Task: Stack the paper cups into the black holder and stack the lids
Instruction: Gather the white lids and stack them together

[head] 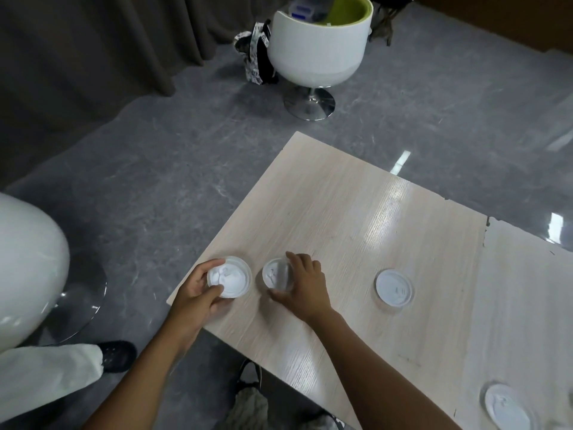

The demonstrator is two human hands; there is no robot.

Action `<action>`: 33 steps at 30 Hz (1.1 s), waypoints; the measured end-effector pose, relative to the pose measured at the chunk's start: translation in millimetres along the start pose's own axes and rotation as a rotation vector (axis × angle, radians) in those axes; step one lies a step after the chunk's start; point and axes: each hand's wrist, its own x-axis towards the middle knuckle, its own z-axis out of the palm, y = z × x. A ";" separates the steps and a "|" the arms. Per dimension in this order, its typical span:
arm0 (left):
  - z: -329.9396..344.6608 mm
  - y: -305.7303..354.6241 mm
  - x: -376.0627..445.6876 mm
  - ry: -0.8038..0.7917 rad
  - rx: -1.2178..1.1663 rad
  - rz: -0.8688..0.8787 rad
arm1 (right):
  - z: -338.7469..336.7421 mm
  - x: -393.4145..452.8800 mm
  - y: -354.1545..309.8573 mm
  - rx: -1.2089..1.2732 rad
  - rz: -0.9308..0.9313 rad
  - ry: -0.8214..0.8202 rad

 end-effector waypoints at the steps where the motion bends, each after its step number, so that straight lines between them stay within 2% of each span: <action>1: -0.2 -0.5 -0.4 0.001 -0.006 0.002 | 0.3 1.1 -1.8 -0.003 0.004 0.001; 5: 1.1 -3.7 -1.9 -0.017 0.004 -0.002 | -4.1 -3.8 -3.8 0.091 0.029 0.063; 9: 21.0 1.5 -6.2 -0.080 0.048 0.002 | -31.6 -28.1 -3.9 0.430 0.047 0.212; 11: 39.9 8.3 -10.0 -0.116 0.077 -0.007 | -51.0 -42.4 -6.9 0.516 0.022 0.234; 16: 98.5 22.1 -22.2 -0.268 0.114 -0.017 | -89.2 -61.7 -7.8 0.350 -0.104 0.194; 19: 128.8 25.5 -28.7 -0.338 0.096 -0.036 | -106.4 -66.0 1.1 0.265 -0.087 0.196; 25: 166.5 22.8 -31.6 -0.437 0.072 -0.063 | -129.2 -81.7 30.0 0.300 -0.006 0.233; 33: 193.4 7.7 -30.4 -0.513 0.228 -0.015 | -130.0 -98.3 53.7 0.313 0.008 0.271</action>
